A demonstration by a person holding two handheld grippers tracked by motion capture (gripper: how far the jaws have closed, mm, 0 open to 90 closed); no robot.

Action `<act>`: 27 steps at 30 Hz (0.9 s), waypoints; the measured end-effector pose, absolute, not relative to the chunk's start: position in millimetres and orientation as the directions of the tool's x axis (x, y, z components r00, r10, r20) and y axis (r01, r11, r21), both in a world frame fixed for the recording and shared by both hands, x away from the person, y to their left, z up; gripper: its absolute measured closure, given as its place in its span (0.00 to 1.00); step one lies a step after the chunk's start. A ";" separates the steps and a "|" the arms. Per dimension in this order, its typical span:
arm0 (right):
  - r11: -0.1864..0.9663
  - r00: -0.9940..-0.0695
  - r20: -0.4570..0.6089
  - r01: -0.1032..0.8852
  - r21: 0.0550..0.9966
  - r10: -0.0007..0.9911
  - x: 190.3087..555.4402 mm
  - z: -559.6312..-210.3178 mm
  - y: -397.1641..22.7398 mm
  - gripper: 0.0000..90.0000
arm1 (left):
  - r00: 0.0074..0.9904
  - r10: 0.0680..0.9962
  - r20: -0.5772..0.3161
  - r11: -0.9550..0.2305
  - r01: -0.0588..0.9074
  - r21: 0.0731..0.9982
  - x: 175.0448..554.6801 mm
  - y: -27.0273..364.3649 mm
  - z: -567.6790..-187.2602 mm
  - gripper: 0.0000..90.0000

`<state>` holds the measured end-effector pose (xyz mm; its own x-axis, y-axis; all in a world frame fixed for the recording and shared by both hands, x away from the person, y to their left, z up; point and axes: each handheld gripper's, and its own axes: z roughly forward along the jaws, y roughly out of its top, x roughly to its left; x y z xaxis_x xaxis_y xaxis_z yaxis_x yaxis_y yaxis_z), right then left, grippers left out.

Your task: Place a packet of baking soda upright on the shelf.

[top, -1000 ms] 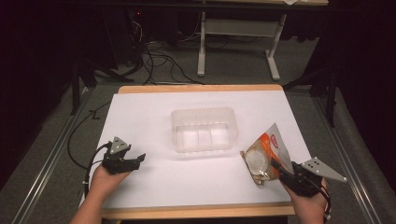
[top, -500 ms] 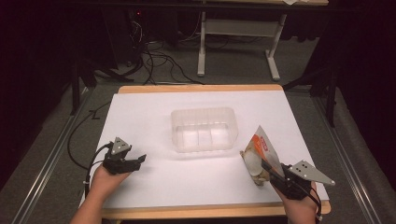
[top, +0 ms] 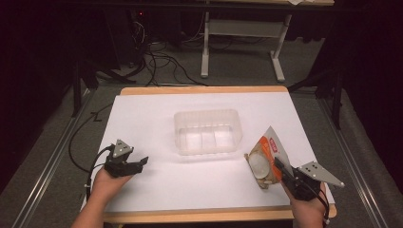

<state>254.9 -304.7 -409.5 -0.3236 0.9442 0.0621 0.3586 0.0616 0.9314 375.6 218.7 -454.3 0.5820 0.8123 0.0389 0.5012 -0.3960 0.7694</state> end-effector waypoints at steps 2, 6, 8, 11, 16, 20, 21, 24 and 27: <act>0.063 -0.320 0.060 0.360 0.931 0.946 255.1 -409.1 -304.9 1.00 | 0.581 0.813 0.036 -0.393 0.502 0.770 375.8 218.8 -454.2 0.33; 0.085 -0.321 0.037 0.357 0.930 0.947 256.9 -406.5 -305.4 1.00 | 0.579 0.814 0.040 -0.393 0.500 0.772 376.0 218.9 -453.7 0.33; 0.096 -0.313 0.019 0.347 0.933 0.950 257.4 -404.7 -305.1 1.00 | 0.577 0.816 0.042 -0.393 0.500 0.772 376.1 219.0 -453.4 0.33; 0.103 -0.300 -0.001 0.326 0.940 0.954 257.1 -400.3 -305.4 1.00 | 0.575 0.817 0.041 -0.390 0.499 0.774 376.4 219.7 -453.2 0.33; 0.100 -0.269 -0.016 0.300 0.949 0.963 257.1 -394.6 -310.0 1.00 | 0.574 0.818 0.044 -0.391 0.497 0.775 376.9 219.5 -453.1 0.33; 0.090 -0.239 -0.021 0.279 0.956 0.971 258.8 -390.0 -318.0 1.00 | 0.575 0.817 0.052 -0.396 0.493 0.775 376.5 218.9 -452.7 0.33; 0.090 -0.239 -0.021 0.279 0.956 0.971 258.8 -390.0 -318.0 1.00 | 0.574 0.817 0.053 -0.394 0.490 0.778 376.4 218.8 -452.4 0.33; 0.093 -0.226 -0.032 0.264 0.960 0.974 259.5 -386.1 -321.6 1.00 | 0.572 0.819 0.053 -0.389 0.485 0.783 375.6 219.4 -451.2 0.33; 0.086 -0.220 -0.031 0.249 0.965 0.975 261.4 -380.7 -322.0 1.00 | 0.566 0.823 0.044 -0.371 0.478 0.797 373.8 220.1 -449.5 0.33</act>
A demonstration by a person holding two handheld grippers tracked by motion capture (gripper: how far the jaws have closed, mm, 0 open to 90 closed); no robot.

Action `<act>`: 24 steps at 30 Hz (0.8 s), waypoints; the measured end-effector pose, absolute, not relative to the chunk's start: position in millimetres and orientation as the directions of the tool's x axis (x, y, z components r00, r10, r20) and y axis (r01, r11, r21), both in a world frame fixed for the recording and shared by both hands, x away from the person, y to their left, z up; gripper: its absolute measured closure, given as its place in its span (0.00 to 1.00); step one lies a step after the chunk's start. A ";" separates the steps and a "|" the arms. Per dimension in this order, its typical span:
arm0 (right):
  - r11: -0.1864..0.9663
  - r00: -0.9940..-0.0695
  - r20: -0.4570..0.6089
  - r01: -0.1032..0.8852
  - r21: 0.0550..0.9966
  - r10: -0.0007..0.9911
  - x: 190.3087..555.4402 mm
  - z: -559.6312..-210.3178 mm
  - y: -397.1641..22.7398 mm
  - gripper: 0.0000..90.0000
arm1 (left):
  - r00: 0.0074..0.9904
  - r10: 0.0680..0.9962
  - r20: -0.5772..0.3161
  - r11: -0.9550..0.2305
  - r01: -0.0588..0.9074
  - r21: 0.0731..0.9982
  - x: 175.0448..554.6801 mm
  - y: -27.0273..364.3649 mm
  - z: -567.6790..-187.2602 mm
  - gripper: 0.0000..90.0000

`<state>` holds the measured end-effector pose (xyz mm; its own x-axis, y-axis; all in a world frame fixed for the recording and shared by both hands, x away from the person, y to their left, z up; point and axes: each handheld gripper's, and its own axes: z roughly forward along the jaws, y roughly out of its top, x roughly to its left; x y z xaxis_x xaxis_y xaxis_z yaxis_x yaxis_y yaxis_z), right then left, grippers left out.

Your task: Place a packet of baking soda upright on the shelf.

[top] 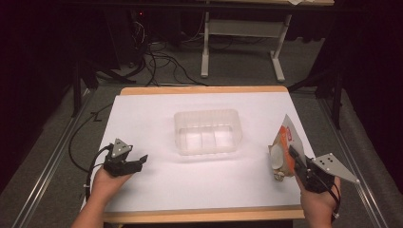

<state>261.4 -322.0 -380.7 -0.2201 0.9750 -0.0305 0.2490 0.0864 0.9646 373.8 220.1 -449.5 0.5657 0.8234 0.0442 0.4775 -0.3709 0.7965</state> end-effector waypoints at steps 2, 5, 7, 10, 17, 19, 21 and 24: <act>0.085 -0.220 -0.031 0.242 0.967 0.975 263.2 -377.2 -320.5 1.00 | 0.561 0.827 0.037 -0.358 0.474 0.804 372.8 221.0 -448.4 0.33; 0.078 -0.237 -0.022 0.231 0.970 0.971 267.9 -371.1 -315.8 1.00 | 0.555 0.831 0.019 -0.335 0.473 0.815 373.1 223.4 -447.3 0.32; 0.076 -0.239 -0.020 0.229 0.970 0.971 268.9 -369.5 -314.6 1.00 | 0.553 0.833 0.008 -0.322 0.473 0.820 373.0 224.9 -446.6 0.32; 0.074 -0.244 -0.018 0.224 0.972 0.970 273.1 -365.1 -311.4 1.00 | 0.551 0.835 0.002 -0.312 0.470 0.826 372.5 226.1 -445.9 0.33; 0.081 -0.254 -0.026 0.207 0.975 0.967 285.5 -356.6 -304.5 1.00 | 0.552 0.834 -0.003 -0.304 0.464 0.832 371.7 226.2 -444.9 0.33; 0.082 -0.254 -0.029 0.204 0.976 0.967 288.8 -353.8 -302.7 1.00 | 0.551 0.834 -0.002 -0.305 0.464 0.832 371.7 226.4 -444.9 0.33; 0.084 -0.254 -0.030 0.206 0.975 0.967 291.2 -350.5 -301.5 1.00 | 0.551 0.834 -0.003 -0.304 0.465 0.832 371.8 226.8 -444.7 0.33; 0.078 -0.258 -0.024 0.200 0.977 0.966 295.4 -346.4 -299.0 1.00 | 0.552 0.834 -0.003 -0.303 0.461 0.834 371.6 226.5 -444.5 0.33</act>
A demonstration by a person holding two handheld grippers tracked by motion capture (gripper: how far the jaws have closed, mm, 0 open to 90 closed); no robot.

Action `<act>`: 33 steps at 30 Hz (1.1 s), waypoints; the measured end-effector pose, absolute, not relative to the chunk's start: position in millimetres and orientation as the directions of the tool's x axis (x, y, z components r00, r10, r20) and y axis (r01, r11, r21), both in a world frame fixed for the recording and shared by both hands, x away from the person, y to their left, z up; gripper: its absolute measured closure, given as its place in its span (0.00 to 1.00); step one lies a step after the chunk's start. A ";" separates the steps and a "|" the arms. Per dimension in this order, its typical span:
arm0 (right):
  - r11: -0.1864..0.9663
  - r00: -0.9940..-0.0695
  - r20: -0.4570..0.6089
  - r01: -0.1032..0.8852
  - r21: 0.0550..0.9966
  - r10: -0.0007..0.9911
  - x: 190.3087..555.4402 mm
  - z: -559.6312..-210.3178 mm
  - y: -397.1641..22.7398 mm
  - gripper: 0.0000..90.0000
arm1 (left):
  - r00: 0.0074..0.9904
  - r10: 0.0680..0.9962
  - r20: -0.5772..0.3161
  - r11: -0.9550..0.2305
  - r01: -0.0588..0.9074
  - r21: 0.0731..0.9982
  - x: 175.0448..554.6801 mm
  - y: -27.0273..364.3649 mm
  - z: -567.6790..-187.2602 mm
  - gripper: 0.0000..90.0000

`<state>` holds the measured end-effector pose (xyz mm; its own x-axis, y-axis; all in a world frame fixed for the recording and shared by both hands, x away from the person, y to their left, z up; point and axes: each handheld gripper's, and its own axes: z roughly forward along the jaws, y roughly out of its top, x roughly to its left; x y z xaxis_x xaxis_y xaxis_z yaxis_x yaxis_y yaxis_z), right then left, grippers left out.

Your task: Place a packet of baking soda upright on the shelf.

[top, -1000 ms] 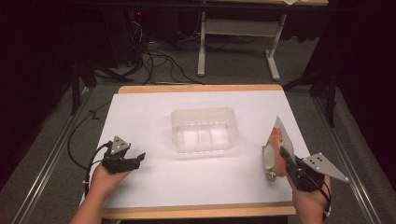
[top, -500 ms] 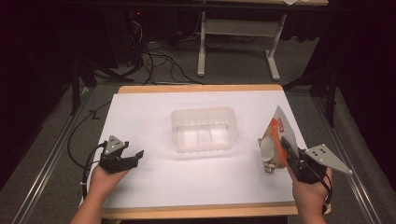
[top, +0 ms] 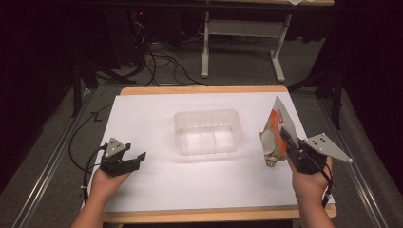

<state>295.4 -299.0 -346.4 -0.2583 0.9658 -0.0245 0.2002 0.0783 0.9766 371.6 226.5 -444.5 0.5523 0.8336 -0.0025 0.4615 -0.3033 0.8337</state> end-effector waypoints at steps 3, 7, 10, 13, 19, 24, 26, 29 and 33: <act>0.076 -0.265 -0.022 0.195 0.978 0.964 299.3 -342.6 -295.9 1.00 | 0.554 0.833 -0.001 -0.304 0.459 0.835 371.1 226.2 -444.4 0.33; 0.081 -0.270 -0.027 0.191 0.978 0.963 302.8 -336.6 -290.6 1.00 | 0.555 0.832 -0.002 -0.302 0.455 0.837 371.2 226.5 -443.8 0.33; 0.085 -0.278 -0.032 0.181 0.980 0.960 304.8 -331.1 -286.5 1.00 | 0.556 0.831 -0.001 -0.302 0.453 0.839 371.3 226.7 -443.8 0.33; 0.090 -0.282 -0.038 0.172 0.981 0.959 306.8 -324.5 -282.1 1.00 | 0.557 0.830 0.001 -0.304 0.452 0.839 371.3 226.5 -443.9 0.33; 0.098 -0.300 -0.051 0.144 0.985 0.953 311.3 -309.4 -271.6 1.00 | 0.560 0.829 0.008 -0.311 0.449 0.838 371.0 225.9 -443.9 0.33; 0.099 -0.320 -0.053 0.128 0.987 0.946 315.7 -298.1 -260.0 1.00 | 0.558 0.830 0.009 -0.310 0.447 0.839 371.0 226.3 -443.7 0.33; 0.096 -0.329 -0.050 0.124 0.988 0.943 318.6 -295.8 -254.6 1.00 | 0.557 0.831 0.007 -0.308 0.448 0.839 370.8 226.3 -443.5 0.33; 0.096 -0.345 -0.049 0.119 0.988 0.937 323.8 -294.7 -246.4 1.00 | 0.558 0.830 0.007 -0.308 0.448 0.839 370.8 226.4 -443.5 0.33; 0.090 -0.359 -0.040 0.122 0.988 0.932 330.4 -295.0 -233.8 1.00 | 0.558 0.830 0.008 -0.309 0.447 0.839 370.9 226.2 -443.7 0.33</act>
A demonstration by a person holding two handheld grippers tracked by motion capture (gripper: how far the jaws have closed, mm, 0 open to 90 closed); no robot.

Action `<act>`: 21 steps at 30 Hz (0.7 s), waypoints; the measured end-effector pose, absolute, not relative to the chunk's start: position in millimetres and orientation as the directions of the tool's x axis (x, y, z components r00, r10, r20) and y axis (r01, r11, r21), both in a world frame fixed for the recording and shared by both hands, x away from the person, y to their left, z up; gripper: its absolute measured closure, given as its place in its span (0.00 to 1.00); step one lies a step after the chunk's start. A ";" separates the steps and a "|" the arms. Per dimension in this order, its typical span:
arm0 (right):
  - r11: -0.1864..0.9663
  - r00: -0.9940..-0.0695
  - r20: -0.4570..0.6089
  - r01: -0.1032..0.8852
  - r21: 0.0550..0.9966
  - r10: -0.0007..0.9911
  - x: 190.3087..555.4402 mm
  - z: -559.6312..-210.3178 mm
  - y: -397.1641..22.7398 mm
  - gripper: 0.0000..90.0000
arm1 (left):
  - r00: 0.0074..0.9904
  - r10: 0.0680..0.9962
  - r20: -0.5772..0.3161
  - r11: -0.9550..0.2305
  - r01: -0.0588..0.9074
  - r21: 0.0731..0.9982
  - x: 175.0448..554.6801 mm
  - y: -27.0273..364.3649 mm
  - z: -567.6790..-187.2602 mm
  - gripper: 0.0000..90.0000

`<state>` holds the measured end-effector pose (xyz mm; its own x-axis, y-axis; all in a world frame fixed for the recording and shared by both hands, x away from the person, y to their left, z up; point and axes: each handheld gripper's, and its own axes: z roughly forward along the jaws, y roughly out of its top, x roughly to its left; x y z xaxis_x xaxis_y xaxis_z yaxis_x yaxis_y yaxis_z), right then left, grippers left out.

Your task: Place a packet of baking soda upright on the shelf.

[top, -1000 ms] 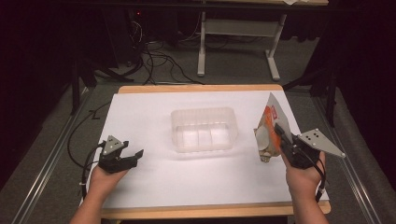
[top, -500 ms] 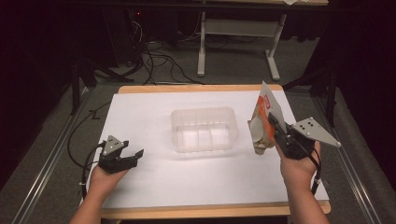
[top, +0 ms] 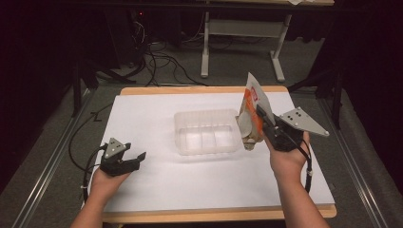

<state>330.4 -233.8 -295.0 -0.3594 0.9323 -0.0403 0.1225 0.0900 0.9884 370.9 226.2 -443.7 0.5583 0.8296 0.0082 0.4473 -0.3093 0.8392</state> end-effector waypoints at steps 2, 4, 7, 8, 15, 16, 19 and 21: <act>0.086 -0.369 -0.034 0.126 0.988 0.929 333.2 -295.4 -227.4 1.00 | 0.560 0.829 0.010 -0.312 0.446 0.839 371.1 226.3 -443.7 0.33; 0.087 -0.378 -0.034 0.125 0.988 0.925 336.4 -295.8 -221.7 1.00 | 0.560 0.828 0.011 -0.312 0.446 0.839 371.1 226.1 -443.9 0.33; 0.084 -0.387 -0.028 0.129 0.988 0.922 340.9 -296.9 -213.6 1.00 | 0.561 0.828 0.013 -0.314 0.444 0.839 371.3 225.8 -444.0 0.33; 0.086 -0.391 -0.029 0.128 0.988 0.920 342.4 -297.3 -211.3 1.00 | 0.561 0.828 0.012 -0.313 0.444 0.839 371.3 225.7 -444.0 0.33; 0.093 -0.414 -0.032 0.129 0.987 0.910 352.0 -299.6 -194.6 1.00 | 0.560 0.828 0.011 -0.310 0.443 0.841 371.7 225.7 -444.0 0.33; 0.090 -0.418 -0.028 0.130 0.987 0.908 353.1 -299.6 -192.0 1.00 | 0.560 0.829 0.009 -0.308 0.442 0.842 371.7 225.5 -444.0 0.33; 0.095 -0.425 -0.031 0.131 0.987 0.905 356.7 -299.9 -184.9 1.00 | 0.560 0.829 0.009 -0.308 0.443 0.842 371.9 225.3 -444.0 0.33; 0.094 -0.430 -0.027 0.136 0.986 0.902 359.3 -300.7 -180.1 1.00 | 0.561 0.828 0.007 -0.307 0.443 0.843 372.0 225.2 -444.1 0.33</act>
<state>359.3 -180.1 -300.7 -0.4304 0.9022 -0.0269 0.1359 0.0942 0.9862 372.0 225.2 -444.1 0.5606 0.8281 0.0067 0.4427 -0.3066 0.8426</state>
